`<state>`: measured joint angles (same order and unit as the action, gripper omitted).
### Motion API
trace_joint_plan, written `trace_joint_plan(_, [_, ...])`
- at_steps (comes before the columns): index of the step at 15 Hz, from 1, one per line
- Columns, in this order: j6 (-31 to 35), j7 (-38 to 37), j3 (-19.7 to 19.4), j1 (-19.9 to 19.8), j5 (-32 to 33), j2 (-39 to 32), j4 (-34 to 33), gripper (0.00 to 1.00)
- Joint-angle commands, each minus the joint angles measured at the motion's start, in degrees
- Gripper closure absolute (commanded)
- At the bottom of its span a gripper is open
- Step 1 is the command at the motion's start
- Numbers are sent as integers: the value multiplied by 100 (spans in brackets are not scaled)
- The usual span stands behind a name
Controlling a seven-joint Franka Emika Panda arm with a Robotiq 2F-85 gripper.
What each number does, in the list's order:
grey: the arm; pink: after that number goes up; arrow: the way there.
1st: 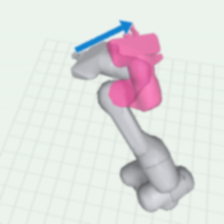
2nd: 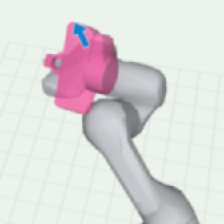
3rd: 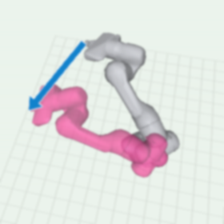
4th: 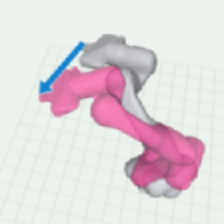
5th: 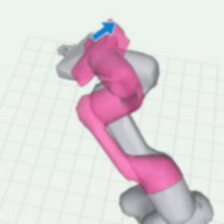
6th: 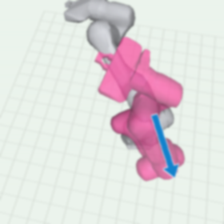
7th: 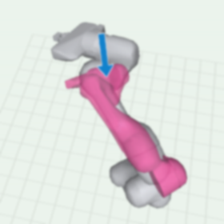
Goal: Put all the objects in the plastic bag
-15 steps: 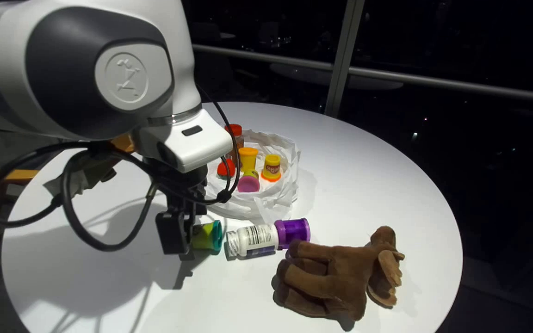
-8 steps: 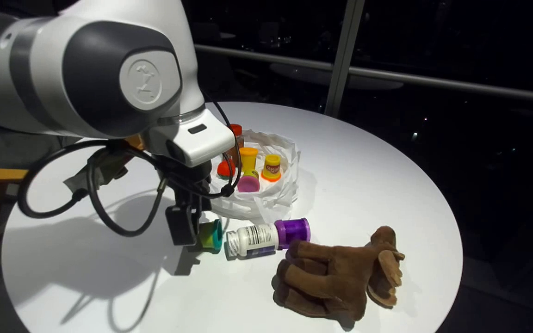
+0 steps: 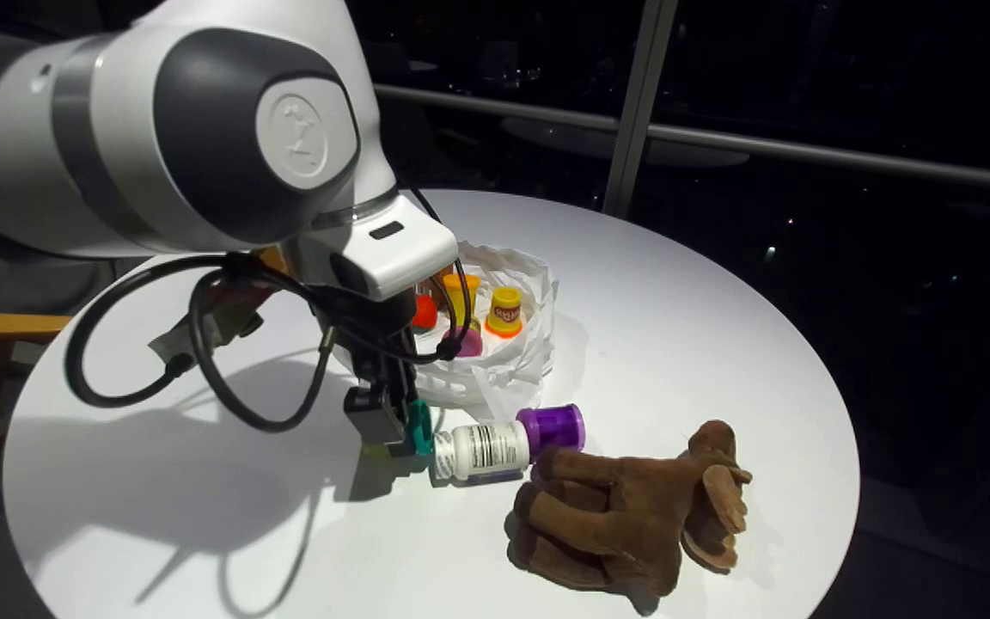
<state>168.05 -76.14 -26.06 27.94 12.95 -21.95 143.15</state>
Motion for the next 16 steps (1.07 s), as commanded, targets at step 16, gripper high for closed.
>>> trace_joint_plan(16, [-302,-965,-494,632,492,-100,-1661,81])
